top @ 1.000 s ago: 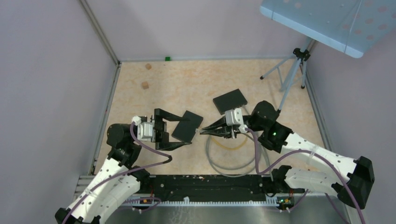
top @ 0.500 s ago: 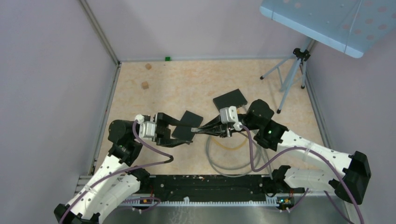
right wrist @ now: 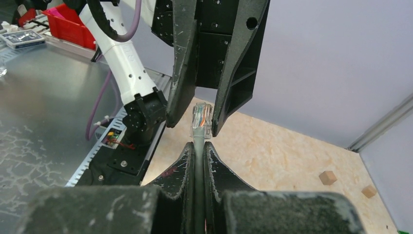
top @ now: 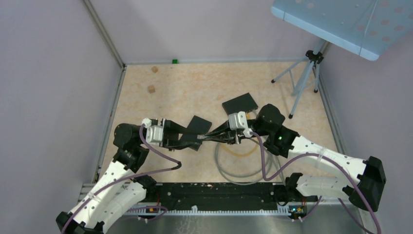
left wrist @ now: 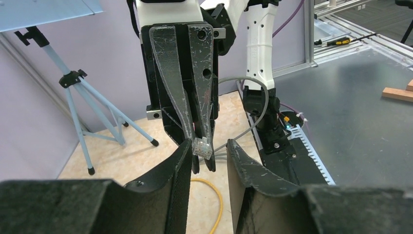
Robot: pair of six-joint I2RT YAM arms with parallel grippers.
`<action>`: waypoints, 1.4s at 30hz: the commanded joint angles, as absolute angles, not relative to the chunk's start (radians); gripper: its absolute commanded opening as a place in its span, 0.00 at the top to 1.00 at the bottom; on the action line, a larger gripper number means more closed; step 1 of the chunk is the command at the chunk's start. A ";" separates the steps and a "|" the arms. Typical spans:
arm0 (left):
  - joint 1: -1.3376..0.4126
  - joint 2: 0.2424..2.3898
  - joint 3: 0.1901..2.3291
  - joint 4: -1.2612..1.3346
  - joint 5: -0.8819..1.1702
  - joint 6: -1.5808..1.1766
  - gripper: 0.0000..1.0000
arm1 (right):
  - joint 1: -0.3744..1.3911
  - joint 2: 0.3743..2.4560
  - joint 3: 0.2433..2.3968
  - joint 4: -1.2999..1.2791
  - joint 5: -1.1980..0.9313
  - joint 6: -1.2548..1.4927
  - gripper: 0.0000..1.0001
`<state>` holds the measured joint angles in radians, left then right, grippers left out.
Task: Insert the plug into the switch port
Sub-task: Adjust the connector.
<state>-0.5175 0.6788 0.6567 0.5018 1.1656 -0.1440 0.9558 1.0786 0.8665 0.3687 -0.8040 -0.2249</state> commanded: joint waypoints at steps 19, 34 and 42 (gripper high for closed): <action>-0.526 0.654 0.680 0.475 1.098 -0.141 1.00 | 0.979 1.051 0.825 0.565 -0.728 -0.194 0.68; -0.525 0.651 0.685 0.447 1.083 -0.115 1.00 | 0.983 1.021 0.798 0.515 -0.728 -0.201 0.73; -0.525 0.652 0.690 0.444 1.085 -0.113 1.00 | 0.983 1.015 0.797 0.511 -0.734 -0.201 0.77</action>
